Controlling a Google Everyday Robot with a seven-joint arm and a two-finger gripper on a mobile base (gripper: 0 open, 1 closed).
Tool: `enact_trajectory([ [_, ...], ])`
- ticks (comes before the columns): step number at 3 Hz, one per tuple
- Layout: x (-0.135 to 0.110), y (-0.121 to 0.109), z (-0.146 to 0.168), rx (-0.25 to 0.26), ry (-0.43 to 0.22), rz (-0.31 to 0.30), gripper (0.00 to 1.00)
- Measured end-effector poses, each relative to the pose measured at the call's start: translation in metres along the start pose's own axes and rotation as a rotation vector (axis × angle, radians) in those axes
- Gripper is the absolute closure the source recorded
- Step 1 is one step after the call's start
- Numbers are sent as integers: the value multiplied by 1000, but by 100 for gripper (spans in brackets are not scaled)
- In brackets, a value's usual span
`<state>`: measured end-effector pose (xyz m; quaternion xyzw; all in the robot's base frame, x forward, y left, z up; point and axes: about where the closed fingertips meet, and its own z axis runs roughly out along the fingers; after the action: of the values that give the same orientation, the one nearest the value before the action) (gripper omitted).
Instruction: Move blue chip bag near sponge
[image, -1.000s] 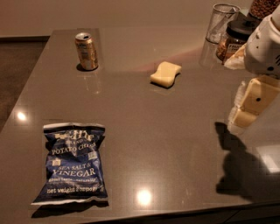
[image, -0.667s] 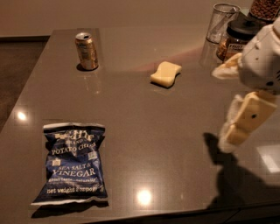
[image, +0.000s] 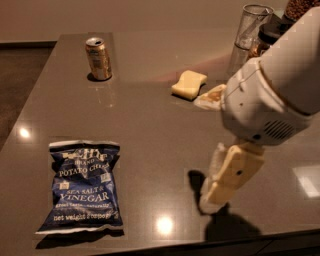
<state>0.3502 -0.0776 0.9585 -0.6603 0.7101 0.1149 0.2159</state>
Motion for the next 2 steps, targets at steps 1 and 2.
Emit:
enact_trajectory([
  [1, -89, 26, 41, 20, -39, -68, 0],
  [2, -89, 26, 41, 20, -39, -68, 0],
])
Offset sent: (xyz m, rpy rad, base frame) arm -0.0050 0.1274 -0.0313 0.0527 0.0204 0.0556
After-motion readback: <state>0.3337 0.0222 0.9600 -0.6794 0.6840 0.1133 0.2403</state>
